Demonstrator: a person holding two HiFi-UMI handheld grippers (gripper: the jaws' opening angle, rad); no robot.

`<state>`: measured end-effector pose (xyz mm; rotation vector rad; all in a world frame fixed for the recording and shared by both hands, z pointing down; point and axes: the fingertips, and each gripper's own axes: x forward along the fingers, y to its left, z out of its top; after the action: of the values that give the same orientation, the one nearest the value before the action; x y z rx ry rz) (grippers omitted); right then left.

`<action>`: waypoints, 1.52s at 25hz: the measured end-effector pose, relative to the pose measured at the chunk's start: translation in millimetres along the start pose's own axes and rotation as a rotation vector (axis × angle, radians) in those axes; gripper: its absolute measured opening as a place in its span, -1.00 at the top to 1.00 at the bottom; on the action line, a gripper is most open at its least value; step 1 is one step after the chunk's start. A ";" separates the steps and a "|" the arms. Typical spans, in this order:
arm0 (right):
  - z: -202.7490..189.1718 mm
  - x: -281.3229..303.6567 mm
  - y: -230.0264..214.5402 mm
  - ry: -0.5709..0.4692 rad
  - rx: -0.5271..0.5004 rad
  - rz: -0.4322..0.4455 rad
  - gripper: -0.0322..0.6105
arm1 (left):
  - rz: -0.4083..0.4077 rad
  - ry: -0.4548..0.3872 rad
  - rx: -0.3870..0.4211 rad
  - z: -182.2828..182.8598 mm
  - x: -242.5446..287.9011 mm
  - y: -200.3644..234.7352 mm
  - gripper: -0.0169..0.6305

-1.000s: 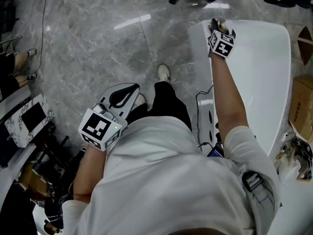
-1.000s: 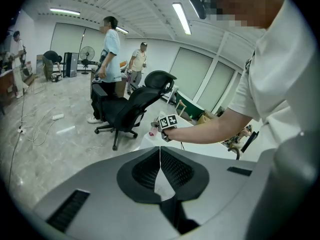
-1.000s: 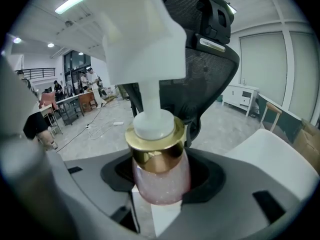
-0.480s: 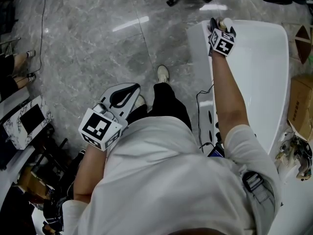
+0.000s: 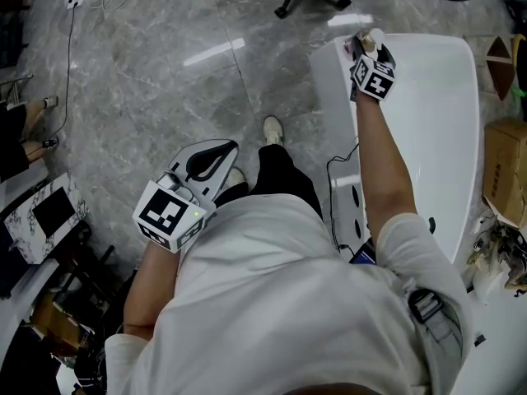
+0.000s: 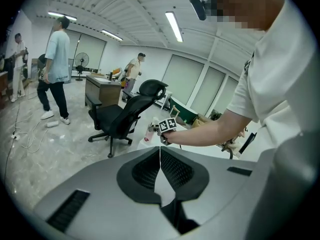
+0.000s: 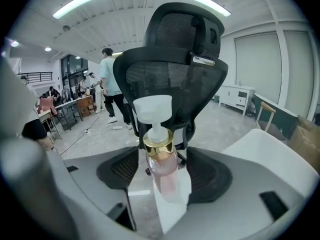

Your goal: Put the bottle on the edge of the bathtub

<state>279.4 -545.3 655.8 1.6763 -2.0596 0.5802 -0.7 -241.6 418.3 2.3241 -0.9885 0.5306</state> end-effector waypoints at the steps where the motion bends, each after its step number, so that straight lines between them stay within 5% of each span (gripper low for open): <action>1: 0.7 -4.2 0.2 -0.003 0.002 -0.004 -0.05 | -0.004 -0.005 0.005 0.0 -2.1 0.1 0.89; 19: -26.2 -131.4 44.2 -0.030 -0.013 -0.024 0.01 | -0.123 -0.100 0.093 -32.4 -71.2 -27.3 0.89; 38: -55.3 -317.1 191.7 -0.079 -0.087 0.183 0.12 | -0.129 -0.213 0.138 -96.1 -180.3 -58.8 0.89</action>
<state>153.2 -223.1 512.2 1.4939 -2.2772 0.4805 -87.5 -52.6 374.2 2.5895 -0.9126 0.3133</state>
